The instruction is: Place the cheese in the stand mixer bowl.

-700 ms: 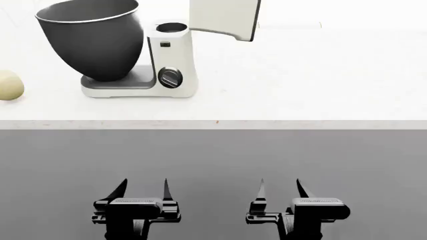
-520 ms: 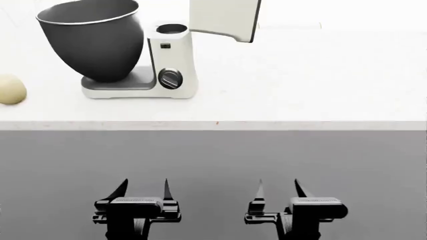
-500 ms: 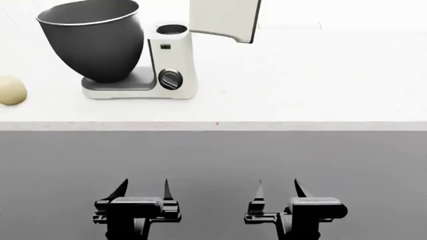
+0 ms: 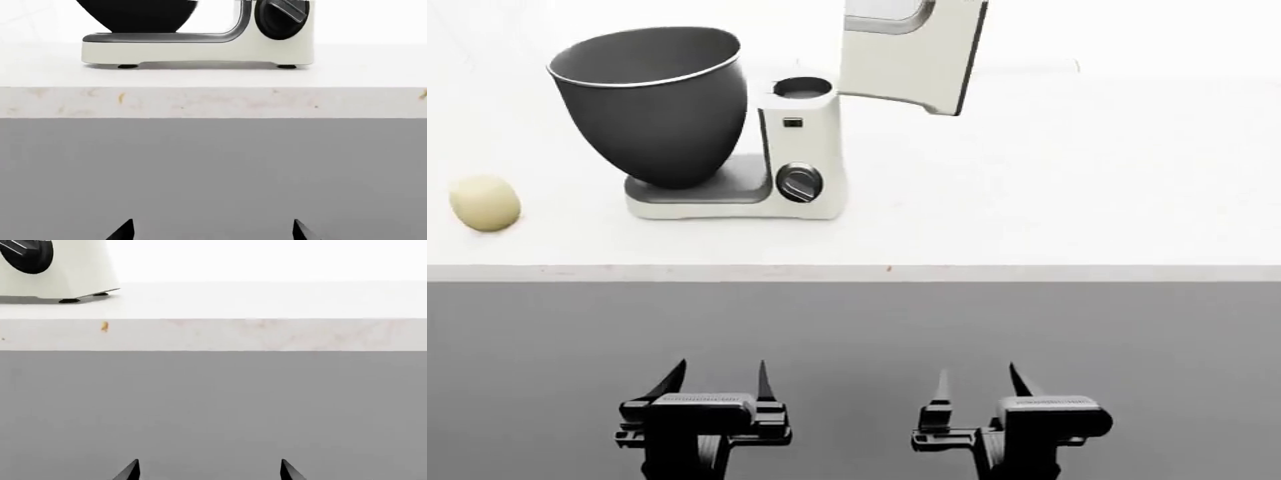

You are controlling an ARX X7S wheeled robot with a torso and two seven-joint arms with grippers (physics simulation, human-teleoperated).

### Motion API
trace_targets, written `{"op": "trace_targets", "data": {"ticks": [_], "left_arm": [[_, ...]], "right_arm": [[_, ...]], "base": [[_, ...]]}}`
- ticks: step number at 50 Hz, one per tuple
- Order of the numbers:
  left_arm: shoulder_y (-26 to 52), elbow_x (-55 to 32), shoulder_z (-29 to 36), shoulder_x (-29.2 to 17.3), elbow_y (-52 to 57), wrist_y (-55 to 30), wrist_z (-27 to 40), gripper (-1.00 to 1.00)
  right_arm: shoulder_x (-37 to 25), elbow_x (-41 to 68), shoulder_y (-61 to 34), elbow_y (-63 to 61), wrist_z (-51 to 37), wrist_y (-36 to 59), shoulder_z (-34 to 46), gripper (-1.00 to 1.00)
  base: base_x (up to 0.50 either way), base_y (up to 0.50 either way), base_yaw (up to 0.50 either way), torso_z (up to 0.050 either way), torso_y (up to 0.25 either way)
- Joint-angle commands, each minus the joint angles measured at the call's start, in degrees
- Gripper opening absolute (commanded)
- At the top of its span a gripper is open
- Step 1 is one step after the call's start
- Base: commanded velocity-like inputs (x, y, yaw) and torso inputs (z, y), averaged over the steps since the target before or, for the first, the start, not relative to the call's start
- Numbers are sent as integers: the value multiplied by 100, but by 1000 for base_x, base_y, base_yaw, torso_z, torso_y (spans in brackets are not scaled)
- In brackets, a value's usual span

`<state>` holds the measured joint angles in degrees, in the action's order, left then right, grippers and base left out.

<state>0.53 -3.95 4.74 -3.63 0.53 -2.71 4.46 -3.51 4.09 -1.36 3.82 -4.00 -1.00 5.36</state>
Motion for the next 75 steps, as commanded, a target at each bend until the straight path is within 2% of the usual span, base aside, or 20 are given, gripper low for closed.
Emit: {"op": "trace_targets", "data": {"ticks": [1, 31, 33, 35, 36, 39, 41, 44, 46, 48, 49, 50, 52, 54, 55, 57, 59, 70, 72, 75], "left_arm": [[-13, -96, 89, -103, -1, 4, 107, 100], [7, -326, 312, -310, 176, -206, 267, 100], [24, -524, 320, -393, 700, -1013, 263, 100], [56, -1104, 233, -717, 2250, -2628, 185, 100], [101, -1270, 149, -777, 2590, -3026, 214, 100], [729, -2138, -322, -1145, 4443, -5416, 556, 100], [1024, -2437, -524, -1194, 5000, -6157, 708, 100], [1674, -3340, -1328, -962, 5883, -7694, 852, 100], [1777, -3874, -1520, -1053, 5937, -7769, 1157, 100], [1687, -3905, -1453, -1134, 5870, -7565, 1239, 100], [1605, -3777, -1323, -1192, 5793, -7370, 1235, 100], [1572, -3712, -1254, -1215, 5732, -7266, 1235, 100], [1591, -3749, -1252, -1218, 5732, -7268, 1259, 100], [1592, -3760, -1214, -1237, 5755, -7266, 1296, 100], [1573, -3760, -1203, -1250, 5751, -7243, 1302, 100], [1526, -3694, -1121, -1300, 5735, -7154, 1333, 100], [1504, -3694, -1105, -1319, 5723, -7121, 1358, 100], [1490, -3756, -1049, -1401, 5622, -7021, 1475, 100], [1589, -3884, -1133, -1379, 5636, -7180, 1525, 100], [2356, -5152, -2214, -962, 5880, -8665, 1854, 100]], "right_arm": [[-60, 30, -24, 145, -130, -48, 169, 100], [-264, 230, -9, -92, -295, 77, 422, 100], [-405, 224, 43, -750, -338, 720, 453, 100], [-758, 464, 10, -2298, -283, 2313, 423, 100], [-830, 680, -84, -2648, -238, 3065, 358, 100], [-1202, 947, -510, -4383, -412, 5020, 174, 100], [-1259, 1069, -678, -4991, -521, 5666, 22, 100], [-1216, 1747, -1139, -6370, -583, 7141, -796, 100], [-2213, 3396, -1358, -6380, -2120, 6651, -1347, 100], [-3548, 5115, -1447, -6380, -3757, 5358, -1134, 100], [-4407, 5830, -1508, -6381, -4471, 4498, -335, 100], [-5267, 5999, -1520, -6381, -5015, 3639, 254, 100], [-6985, 5693, -1721, -6381, -5623, 1920, 1541, 100], [-7728, 5413, -2175, -6380, -5912, 201, 2558, 100], [-7928, 5364, -2440, -6381, -5947, -337, 2984, 100], [-8230, 5169, -2916, -6381, -6001, -737, 3660, 100], [-8583, 4963, -3054, -6381, -6008, -1246, 4032, 100], [-8502, 4845, -3536, -6381, -5993, -1293, 4592, 100], [-8489, 4863, -3787, -6381, -6003, -1254, 4806, 100], [-8420, 4862, -4162, -6381, -6027, -1176, 5172, 100]], "base": [[0, 500, 0, 50, 0], [0, 500, 0, 50, 0], [0, 6, 0, 50, 0], [0, 0, 0, 0, 0], [0, 0, 0, 0, 0], [0, 0, 0, 0, 0], [0, 0, 0, 0, 0], [0, 0, 0, 0, 0], [0, 0, 0, 0, 0], [0, 0, 0, 0, 0], [0, 0, 0, 0, 0], [0, 0, 0, 0, 0], [0, 0, 0, 0, 0], [0, 0, 0, 0, 0], [0, 0, 0, 0, 0], [0, 0, 0, 0, 0], [0, 0, 0, 0, 0], [0, 0, 0, 0, 0], [0, 0, 0, 0, 0], [0, 0, 0, 0, 0]]}}
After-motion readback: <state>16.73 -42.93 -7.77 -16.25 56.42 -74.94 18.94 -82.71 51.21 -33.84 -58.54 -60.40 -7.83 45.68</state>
